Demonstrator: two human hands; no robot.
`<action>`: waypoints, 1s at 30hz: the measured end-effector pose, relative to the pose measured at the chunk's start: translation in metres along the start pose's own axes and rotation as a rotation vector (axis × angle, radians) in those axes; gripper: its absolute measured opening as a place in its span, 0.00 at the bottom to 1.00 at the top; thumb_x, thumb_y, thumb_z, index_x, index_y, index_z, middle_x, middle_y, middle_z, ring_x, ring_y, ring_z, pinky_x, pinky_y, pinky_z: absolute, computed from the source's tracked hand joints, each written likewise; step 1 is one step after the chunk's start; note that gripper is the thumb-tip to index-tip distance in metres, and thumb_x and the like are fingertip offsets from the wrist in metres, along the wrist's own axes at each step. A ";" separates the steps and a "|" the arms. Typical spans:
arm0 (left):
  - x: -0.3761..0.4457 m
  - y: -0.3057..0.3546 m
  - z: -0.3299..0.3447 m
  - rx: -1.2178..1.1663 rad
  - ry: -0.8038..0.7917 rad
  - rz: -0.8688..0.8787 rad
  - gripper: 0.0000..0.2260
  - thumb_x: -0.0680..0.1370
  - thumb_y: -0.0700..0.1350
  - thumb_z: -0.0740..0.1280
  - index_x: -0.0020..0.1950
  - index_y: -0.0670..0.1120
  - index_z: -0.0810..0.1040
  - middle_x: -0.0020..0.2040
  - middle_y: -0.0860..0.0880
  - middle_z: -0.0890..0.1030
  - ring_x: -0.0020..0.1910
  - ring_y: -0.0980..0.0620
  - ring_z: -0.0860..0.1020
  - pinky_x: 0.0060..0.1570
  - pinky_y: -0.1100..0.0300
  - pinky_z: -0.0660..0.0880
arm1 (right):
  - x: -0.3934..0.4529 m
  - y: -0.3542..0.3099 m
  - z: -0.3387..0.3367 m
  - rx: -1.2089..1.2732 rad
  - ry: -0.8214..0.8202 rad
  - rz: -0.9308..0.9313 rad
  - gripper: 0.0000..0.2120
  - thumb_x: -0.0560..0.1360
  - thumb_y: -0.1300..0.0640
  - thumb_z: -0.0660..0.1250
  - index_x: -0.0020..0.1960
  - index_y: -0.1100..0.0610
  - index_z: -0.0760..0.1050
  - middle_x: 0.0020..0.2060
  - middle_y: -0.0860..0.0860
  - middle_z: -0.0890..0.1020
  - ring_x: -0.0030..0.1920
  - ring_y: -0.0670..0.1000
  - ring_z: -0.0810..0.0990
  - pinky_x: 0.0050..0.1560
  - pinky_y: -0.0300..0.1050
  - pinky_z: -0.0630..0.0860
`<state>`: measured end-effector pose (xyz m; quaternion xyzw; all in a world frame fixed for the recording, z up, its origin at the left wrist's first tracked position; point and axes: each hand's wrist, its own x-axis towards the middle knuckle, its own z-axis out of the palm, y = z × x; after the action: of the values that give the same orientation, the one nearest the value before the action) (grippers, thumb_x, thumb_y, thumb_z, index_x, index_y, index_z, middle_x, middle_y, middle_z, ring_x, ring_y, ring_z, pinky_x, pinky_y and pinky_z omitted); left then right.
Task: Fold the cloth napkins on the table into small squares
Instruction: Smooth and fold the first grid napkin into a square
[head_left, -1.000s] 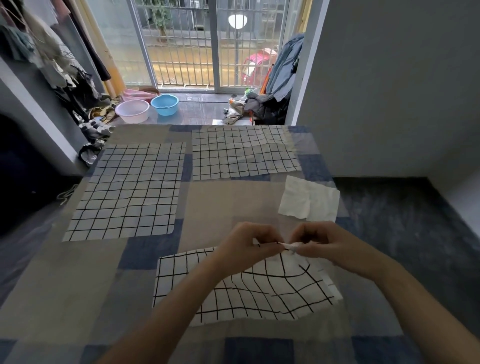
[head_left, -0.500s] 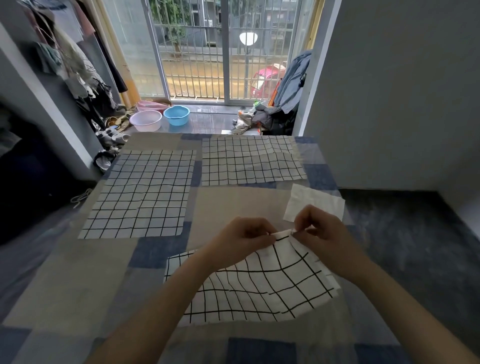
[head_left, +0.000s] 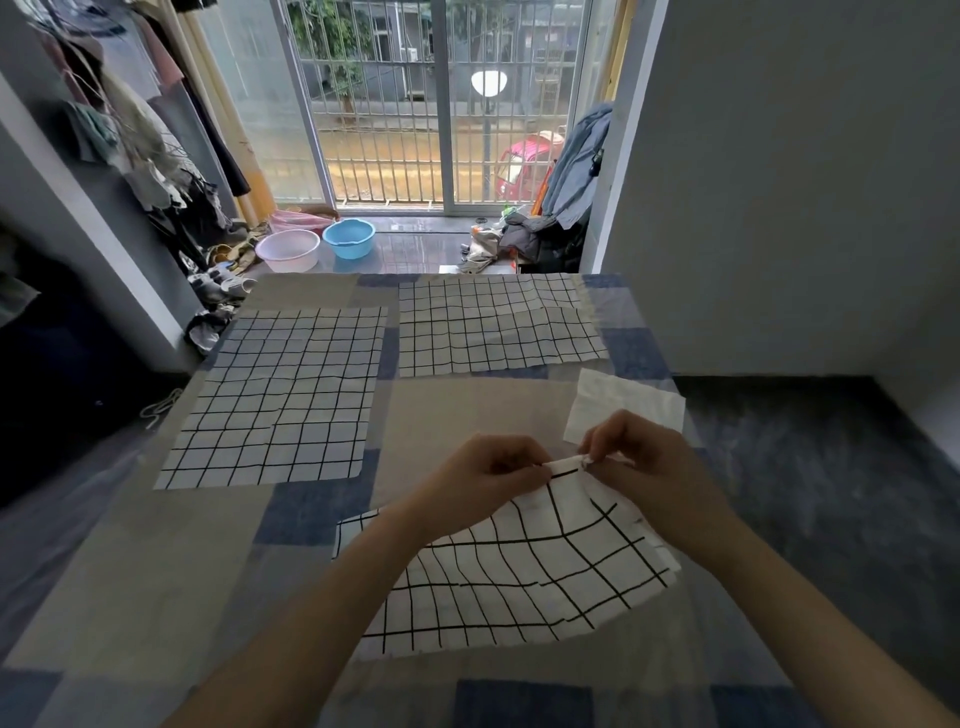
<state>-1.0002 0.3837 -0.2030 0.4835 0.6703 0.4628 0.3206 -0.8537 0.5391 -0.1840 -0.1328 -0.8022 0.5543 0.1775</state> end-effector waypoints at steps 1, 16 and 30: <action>0.001 0.000 0.001 0.005 -0.001 -0.002 0.05 0.80 0.42 0.66 0.47 0.47 0.80 0.35 0.50 0.74 0.35 0.53 0.70 0.37 0.65 0.68 | -0.001 0.001 0.000 0.063 0.014 0.036 0.07 0.73 0.68 0.68 0.41 0.58 0.74 0.43 0.53 0.82 0.48 0.51 0.80 0.50 0.39 0.77; 0.013 -0.007 0.006 0.034 -0.029 -0.025 0.04 0.80 0.43 0.66 0.47 0.49 0.80 0.36 0.51 0.75 0.36 0.53 0.72 0.39 0.61 0.71 | -0.003 0.011 -0.005 0.116 0.004 0.034 0.15 0.72 0.73 0.65 0.35 0.54 0.74 0.45 0.48 0.81 0.51 0.47 0.80 0.53 0.42 0.77; 0.039 -0.022 0.014 0.138 0.032 -0.090 0.05 0.80 0.45 0.66 0.45 0.50 0.80 0.33 0.55 0.75 0.32 0.56 0.71 0.34 0.68 0.69 | 0.008 0.045 -0.016 -0.122 -0.020 0.278 0.07 0.76 0.56 0.68 0.41 0.58 0.79 0.31 0.54 0.77 0.32 0.51 0.73 0.36 0.48 0.70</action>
<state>-1.0087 0.4224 -0.2280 0.4665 0.7265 0.4084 0.2964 -0.8532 0.5716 -0.2199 -0.2478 -0.8100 0.5251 0.0827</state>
